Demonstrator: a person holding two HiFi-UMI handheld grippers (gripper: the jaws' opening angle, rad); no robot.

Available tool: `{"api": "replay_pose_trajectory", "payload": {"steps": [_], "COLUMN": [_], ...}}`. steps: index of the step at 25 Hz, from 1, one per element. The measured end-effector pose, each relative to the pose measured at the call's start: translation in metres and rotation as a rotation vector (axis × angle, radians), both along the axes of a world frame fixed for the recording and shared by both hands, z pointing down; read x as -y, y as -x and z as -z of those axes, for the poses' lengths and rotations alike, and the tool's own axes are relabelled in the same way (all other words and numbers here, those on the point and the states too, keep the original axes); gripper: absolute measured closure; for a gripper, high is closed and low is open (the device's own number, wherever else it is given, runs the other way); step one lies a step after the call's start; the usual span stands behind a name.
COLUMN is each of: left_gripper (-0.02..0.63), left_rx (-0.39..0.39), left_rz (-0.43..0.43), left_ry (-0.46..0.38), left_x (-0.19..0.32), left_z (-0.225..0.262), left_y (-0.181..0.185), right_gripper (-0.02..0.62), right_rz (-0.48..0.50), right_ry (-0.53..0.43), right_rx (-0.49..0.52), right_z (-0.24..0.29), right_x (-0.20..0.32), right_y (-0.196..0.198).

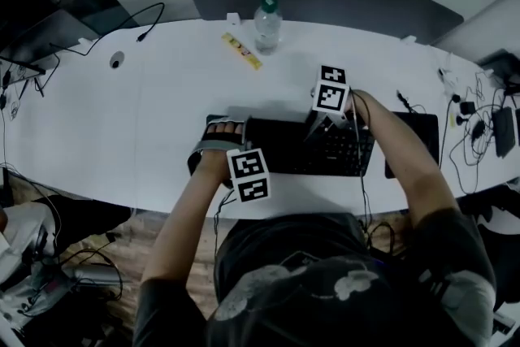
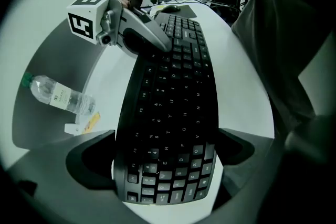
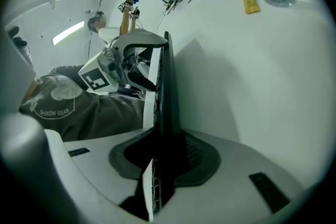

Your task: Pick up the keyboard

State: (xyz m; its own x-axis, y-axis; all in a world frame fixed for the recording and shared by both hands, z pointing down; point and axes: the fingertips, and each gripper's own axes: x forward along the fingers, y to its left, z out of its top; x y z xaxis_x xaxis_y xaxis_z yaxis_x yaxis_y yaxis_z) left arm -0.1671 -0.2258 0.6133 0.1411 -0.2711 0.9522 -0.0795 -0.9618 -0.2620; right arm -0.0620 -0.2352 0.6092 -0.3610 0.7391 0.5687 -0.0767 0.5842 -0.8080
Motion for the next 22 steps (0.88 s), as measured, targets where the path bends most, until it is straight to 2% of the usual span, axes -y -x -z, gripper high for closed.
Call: {"api": "replay_pose_trajectory", "payload": {"steps": [2, 5, 8, 11, 15, 18, 20, 22], "left_gripper": [0.02, 0.021, 0.023, 0.025, 0.041, 0.123, 0.201, 0.307], "left_rx": [-0.034, -0.142, -0.24, -0.303, -0.372, -0.433, -0.461, -0.488], "left_rz": [0.022, 0.091, 0.16, 0.189, 0.223, 0.268, 0.303, 0.348], "left_ry": [-0.063, -0.146, -0.193, -0.219, -0.248, -0.304, -0.358, -0.42], "left_x": [-0.001, 0.002, 0.004, 0.004, 0.004, 0.006, 0.007, 0.01], "left_z": [0.007, 0.027, 0.051, 0.067, 0.079, 0.093, 0.101, 0.109], "left_y": [0.0, -0.002, -0.001, 0.001, 0.008, 0.019, 0.027, 0.037], "right_gripper": [0.494, 0.497, 0.506, 0.508, 0.509, 0.509, 0.509, 0.509], "right_rz": [-0.005, -0.036, -0.076, -0.094, -0.111, -0.122, -0.126, -0.126], "right_ry": [-0.077, -0.229, -0.398, -0.568, -0.745, -0.84, -0.893, -0.909], "right_rx": [0.018, 0.08, 0.107, 0.084, 0.025, -0.016, -0.041, -0.061], "right_z": [0.006, 0.02, 0.034, 0.045, 0.055, 0.058, 0.06, 0.058], "right_x": [-0.003, -0.002, -0.001, 0.003, 0.006, 0.006, 0.002, -0.003], "right_y": [0.001, 0.006, 0.013, 0.018, 0.021, 0.024, 0.024, 0.022]}}
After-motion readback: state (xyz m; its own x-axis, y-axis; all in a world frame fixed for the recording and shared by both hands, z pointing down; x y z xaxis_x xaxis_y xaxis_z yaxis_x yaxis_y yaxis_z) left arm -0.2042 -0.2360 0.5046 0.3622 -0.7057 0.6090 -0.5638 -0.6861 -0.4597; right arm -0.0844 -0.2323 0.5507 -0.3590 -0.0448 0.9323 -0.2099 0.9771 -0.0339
